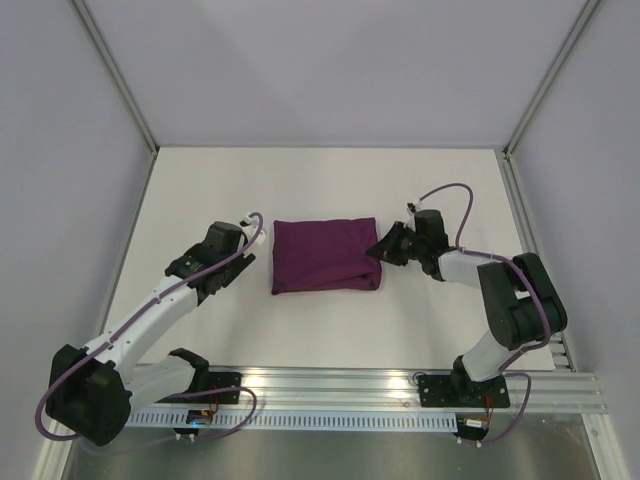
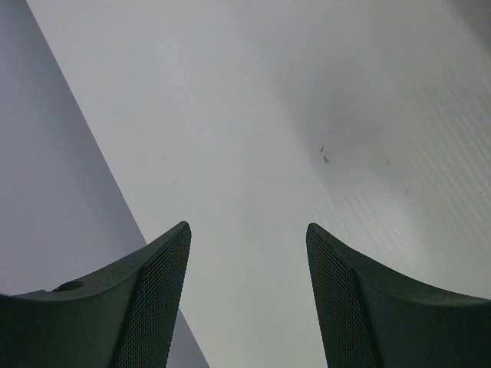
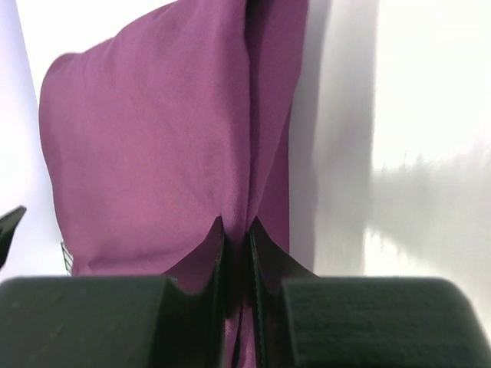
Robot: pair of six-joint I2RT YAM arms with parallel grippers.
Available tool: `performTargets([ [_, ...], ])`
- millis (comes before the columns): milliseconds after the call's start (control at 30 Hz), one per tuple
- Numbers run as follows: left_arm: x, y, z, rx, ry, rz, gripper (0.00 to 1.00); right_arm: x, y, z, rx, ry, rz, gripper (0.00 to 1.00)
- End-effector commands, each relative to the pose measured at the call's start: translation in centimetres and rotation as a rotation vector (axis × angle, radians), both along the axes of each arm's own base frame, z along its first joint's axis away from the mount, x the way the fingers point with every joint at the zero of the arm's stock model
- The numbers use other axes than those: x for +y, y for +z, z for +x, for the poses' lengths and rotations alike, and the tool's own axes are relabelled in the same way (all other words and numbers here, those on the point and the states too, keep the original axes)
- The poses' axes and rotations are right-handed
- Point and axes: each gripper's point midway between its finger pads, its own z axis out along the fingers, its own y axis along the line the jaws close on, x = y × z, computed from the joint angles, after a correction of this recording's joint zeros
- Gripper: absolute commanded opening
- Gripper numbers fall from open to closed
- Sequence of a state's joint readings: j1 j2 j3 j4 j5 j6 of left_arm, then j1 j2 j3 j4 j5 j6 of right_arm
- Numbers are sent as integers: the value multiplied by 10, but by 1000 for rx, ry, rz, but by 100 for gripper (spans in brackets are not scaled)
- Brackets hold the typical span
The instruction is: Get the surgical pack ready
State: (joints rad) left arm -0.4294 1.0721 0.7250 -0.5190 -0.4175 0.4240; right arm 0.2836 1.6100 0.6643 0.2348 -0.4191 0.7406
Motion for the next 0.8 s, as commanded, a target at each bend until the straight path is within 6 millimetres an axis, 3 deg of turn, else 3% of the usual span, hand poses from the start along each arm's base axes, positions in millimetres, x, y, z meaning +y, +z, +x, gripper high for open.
performTargets([
  [0, 2, 3, 4, -27, 27, -11, 71, -34, -7, 39, 1, -110, -65, 0],
  [167, 3, 2, 3, -26, 27, -6, 71, -69, -12, 69, 42, -129, -138, 0],
  [200, 3, 3, 3, -30, 27, -8, 71, -86, -18, 68, 105, -148, -156, 1],
  [233, 3, 3, 3, -28, 25, -10, 70, -94, -7, 90, 79, -150, -170, 1],
  [300, 2, 4, 3, -30, 24, -12, 71, -125, -9, 98, 128, -161, -212, 1],
  [333, 3, 4, 4, -33, 27, -10, 71, -134, 6, 124, 94, -160, -220, 1],
  [400, 4, 6, 4, -40, 29, -4, 71, -153, 5, 129, 161, -123, -253, 1],
  [433, 5, 7, 4, -44, 33, 2, 71, -161, 11, 153, 148, -114, -266, 1],
  [467, 6, 6, 4, -44, 35, 2, 70, -171, 14, 162, 153, -110, -285, 1],
  [533, 6, 5, 4, -41, 33, 5, 71, -189, 2, 160, 232, -100, -367, 1],
  [567, 6, 5, 4, -41, 31, 8, 71, -200, 8, 179, 211, -115, -389, 0],
  [767, 7, 1, 6, -26, 36, 30, 71, -250, 6, 195, 254, -221, -438, 0],
])
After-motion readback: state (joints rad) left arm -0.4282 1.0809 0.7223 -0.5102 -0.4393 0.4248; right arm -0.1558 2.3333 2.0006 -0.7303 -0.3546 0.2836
